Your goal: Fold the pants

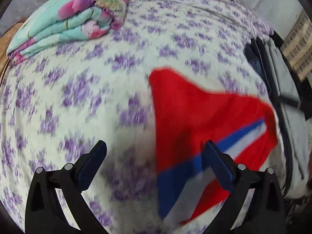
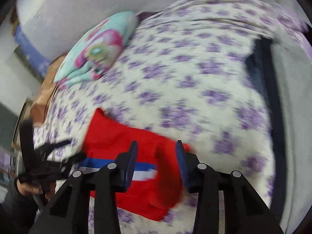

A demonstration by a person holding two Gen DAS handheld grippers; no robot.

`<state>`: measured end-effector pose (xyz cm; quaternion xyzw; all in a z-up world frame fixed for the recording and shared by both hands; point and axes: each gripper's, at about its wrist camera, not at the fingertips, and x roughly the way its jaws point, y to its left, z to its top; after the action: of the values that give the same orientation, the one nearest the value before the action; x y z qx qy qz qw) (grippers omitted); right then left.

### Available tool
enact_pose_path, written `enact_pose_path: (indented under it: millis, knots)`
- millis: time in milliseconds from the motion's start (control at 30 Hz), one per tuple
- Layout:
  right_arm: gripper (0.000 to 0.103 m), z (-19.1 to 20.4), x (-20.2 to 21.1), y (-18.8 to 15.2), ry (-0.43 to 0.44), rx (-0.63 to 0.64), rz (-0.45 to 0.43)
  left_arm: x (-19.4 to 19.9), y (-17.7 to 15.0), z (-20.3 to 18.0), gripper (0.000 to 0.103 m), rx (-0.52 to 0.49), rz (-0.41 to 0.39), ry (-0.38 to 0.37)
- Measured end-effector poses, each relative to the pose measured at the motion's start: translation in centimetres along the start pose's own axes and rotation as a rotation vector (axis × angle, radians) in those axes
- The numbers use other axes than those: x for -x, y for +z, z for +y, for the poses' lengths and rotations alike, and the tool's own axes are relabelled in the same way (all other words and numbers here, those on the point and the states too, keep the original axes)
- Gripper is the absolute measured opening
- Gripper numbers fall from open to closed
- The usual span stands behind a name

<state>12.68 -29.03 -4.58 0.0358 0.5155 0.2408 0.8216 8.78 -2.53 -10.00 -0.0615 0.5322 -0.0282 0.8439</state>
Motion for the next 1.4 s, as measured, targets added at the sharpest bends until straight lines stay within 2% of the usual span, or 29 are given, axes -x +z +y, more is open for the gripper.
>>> enact_pose_path:
  millis: [67, 100, 133, 167, 200, 267, 300, 333, 400, 433, 467, 500, 567, 600, 633, 700, 733, 833, 900, 1000, 1100, 1167, 1233, 1333, 1400]
  knots:
    - [0.041, 2.0, -1.9, 0.5, 0.013, 0.034, -0.005, -0.7, 2.2, -0.8, 0.098, -0.020, -0.026, 0.039]
    - [0.042, 2.9, -3.1, 0.9, 0.022, 0.037, 0.001, -1.8, 3.3, -0.9, 0.098, -0.038, -0.011, 0.109]
    - [0.048, 3.1, -5.0, 1.1, 0.018, 0.041, 0.036, -2.9, 3.8, -0.8, 0.098, -0.035, 0.010, 0.158]
    - [0.049, 3.3, -6.3, 0.9, -0.010, 0.044, 0.060, -4.0, 4.3, -0.3, 0.098, -0.017, 0.033, 0.194]
    - [0.046, 2.8, -7.9, 0.8, -0.045, 0.058, 0.089, -5.2, 4.6, 0.4, 0.099, 0.004, 0.057, 0.227]
    - [0.017, 1.6, -9.4, 0.2, -0.133, 0.096, 0.115, -7.0, 4.6, 1.8, 0.099, 0.019, 0.113, 0.325]
    - [0.014, 0.8, -8.8, 0.2, -0.149, 0.083, 0.099, -7.2, 4.5, 2.4, 0.099, 0.029, 0.122, 0.343]
    - [0.018, 0.5, -8.3, 0.2, -0.122, 0.050, 0.090, -6.8, 4.4, 3.0, 0.099, 0.053, 0.113, 0.327]
    - [0.039, 0.1, -6.1, 0.1, -0.050, -0.012, 0.058, -5.6, 3.8, 3.5, 0.098, 0.081, 0.100, 0.318]
    - [0.054, 0.4, -4.4, -0.3, -0.012, -0.019, 0.022, -4.8, 3.5, 3.5, 0.097, 0.083, 0.097, 0.294]
    - [0.057, 0.7, -3.1, -0.7, 0.013, -0.010, -0.005, -3.9, 3.0, 3.4, 0.098, 0.084, 0.083, 0.250]
    - [0.057, 1.2, -2.2, -1.4, 0.047, 0.006, -0.018, -2.8, 2.4, 3.2, 0.098, 0.086, 0.063, 0.196]
    - [0.057, 2.3, -1.8, -3.3, 0.143, 0.039, 0.037, -1.1, 1.0, 2.3, 0.098, 0.082, 0.035, 0.108]
    - [0.057, 2.6, -2.4, -4.3, 0.152, 0.057, 0.077, -0.7, 0.1, 1.5, 0.098, 0.056, 0.032, 0.060]
    - [0.057, 2.7, -3.9, -5.7, 0.107, 0.087, 0.145, -0.8, -0.7, 0.7, 0.098, 0.023, 0.043, 0.043]
    - [0.056, 2.3, -6.3, -7.8, 0.024, 0.120, 0.232, -2.6, -2.3, -0.8, 0.099, -0.058, 0.102, 0.090]
    - [0.056, 2.4, -6.1, -7.6, 0.030, 0.118, 0.212, -3.8, -3.4, -0.7, 0.099, -0.071, 0.139, 0.108]
    - [0.061, 2.5, -4.7, -6.5, 0.079, 0.065, 0.202, -3.3, -3.7, 0.8, 0.099, 0.028, 0.130, 0.064]
    - [0.066, 1.9, -3.2, -5.9, 0.117, 0.033, 0.175, -2.8, -3.5, 1.3, 0.099, 0.036, 0.147, 0.069]
    - [0.070, 0.0, -1.1, -5.6, 0.131, -0.043, 0.121, -1.1, -3.6, 1.7, 0.098, 0.029, 0.114, 0.064]
    - [0.072, -3.3, -0.2, -6.3, 0.120, -0.185, 0.097, -1.0, -4.4, 2.2, 0.098, 0.041, 0.129, 0.034]
    - [0.072, -4.9, -1.0, -7.2, 0.116, -0.278, 0.112, -1.7, -5.5, 2.1, 0.098, 0.046, 0.155, 0.023]
    - [0.072, -4.9, -2.4, -8.0, 0.147, -0.307, 0.132, -2.4, -6.2, 1.9, 0.099, 0.031, 0.168, 0.034]
    - [0.072, -3.4, -5.4, -9.2, 0.062, -0.256, 0.235, -2.3, -6.4, 1.3, 0.099, -0.006, 0.145, 0.073]
    - [0.072, -2.5, -5.8, -9.4, 0.067, -0.235, 0.246, -2.1, -6.2, 0.9, 0.099, -0.029, 0.157, 0.086]
